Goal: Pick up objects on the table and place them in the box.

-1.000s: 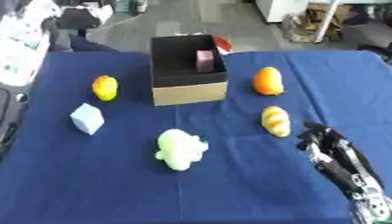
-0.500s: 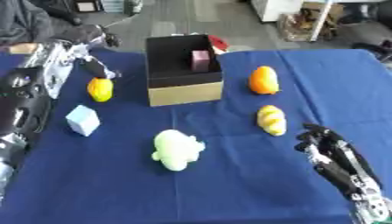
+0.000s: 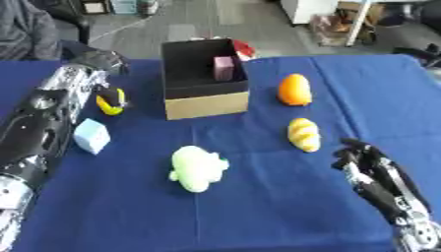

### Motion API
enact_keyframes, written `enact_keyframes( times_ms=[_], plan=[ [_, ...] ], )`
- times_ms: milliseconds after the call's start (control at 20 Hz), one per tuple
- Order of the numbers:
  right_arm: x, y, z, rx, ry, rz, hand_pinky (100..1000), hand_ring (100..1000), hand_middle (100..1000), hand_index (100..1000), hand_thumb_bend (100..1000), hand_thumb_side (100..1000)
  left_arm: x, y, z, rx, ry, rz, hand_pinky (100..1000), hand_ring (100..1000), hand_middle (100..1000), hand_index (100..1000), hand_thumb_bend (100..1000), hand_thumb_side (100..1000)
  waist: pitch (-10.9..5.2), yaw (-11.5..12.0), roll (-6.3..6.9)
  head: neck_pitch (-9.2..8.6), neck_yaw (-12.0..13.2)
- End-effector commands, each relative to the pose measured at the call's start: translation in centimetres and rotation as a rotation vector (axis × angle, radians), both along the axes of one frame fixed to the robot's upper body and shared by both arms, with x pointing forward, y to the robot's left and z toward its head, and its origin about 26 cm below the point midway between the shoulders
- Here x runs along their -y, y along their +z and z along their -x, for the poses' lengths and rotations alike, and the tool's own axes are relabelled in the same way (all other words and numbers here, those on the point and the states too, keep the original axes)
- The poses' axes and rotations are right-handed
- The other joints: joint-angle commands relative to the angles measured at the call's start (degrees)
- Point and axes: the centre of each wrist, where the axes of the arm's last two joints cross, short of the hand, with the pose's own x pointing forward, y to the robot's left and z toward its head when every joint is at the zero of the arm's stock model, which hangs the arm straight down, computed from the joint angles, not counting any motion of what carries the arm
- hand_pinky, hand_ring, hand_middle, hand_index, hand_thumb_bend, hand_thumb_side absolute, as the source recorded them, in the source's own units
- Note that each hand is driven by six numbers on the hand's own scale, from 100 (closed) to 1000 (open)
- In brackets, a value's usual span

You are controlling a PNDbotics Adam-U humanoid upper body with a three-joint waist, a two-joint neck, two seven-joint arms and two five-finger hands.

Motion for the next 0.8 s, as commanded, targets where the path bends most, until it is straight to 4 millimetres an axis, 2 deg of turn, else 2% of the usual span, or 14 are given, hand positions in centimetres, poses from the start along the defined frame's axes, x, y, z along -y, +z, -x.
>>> enact_keyframes(
  times_ms=[50,300,450,600,800],
  plan=[
    [0.2,0.7,-0.3,0.021,0.007,0.008,701,606,631,834,100,386,-1.1,1.1,-0.2,0.029,0.054,-0.018,748,650,668,766,500,119,-0.08,-0.03,-0.33,0.23,0.04],
    [0.2,0.7,-0.3,0.022,0.005,0.009,701,607,632,834,100,385,-2.1,-0.2,0.1,-0.052,0.099,-0.035,750,657,674,767,508,140,-0.01,0.0,-0.39,0.23,-0.03],
    [0.2,0.7,-0.3,0.021,0.006,0.009,701,607,632,834,100,385,-2.4,-0.7,0.3,-0.108,0.11,-0.052,744,650,666,759,509,119,0.03,0.04,-0.4,0.23,-0.05],
    [0.2,0.6,-0.4,0.02,0.004,0.01,701,607,632,834,100,384,-2.4,-0.5,0.3,-0.063,0.12,-0.064,678,553,559,690,445,100,0.06,0.07,-0.44,0.23,-0.13],
    [0.2,0.6,-0.4,0.017,0.003,0.01,702,607,632,834,100,384,-2.4,0.2,0.3,0.116,0.125,-0.055,593,456,440,570,309,100,0.04,0.17,-0.45,0.23,-0.22]
  ],
)
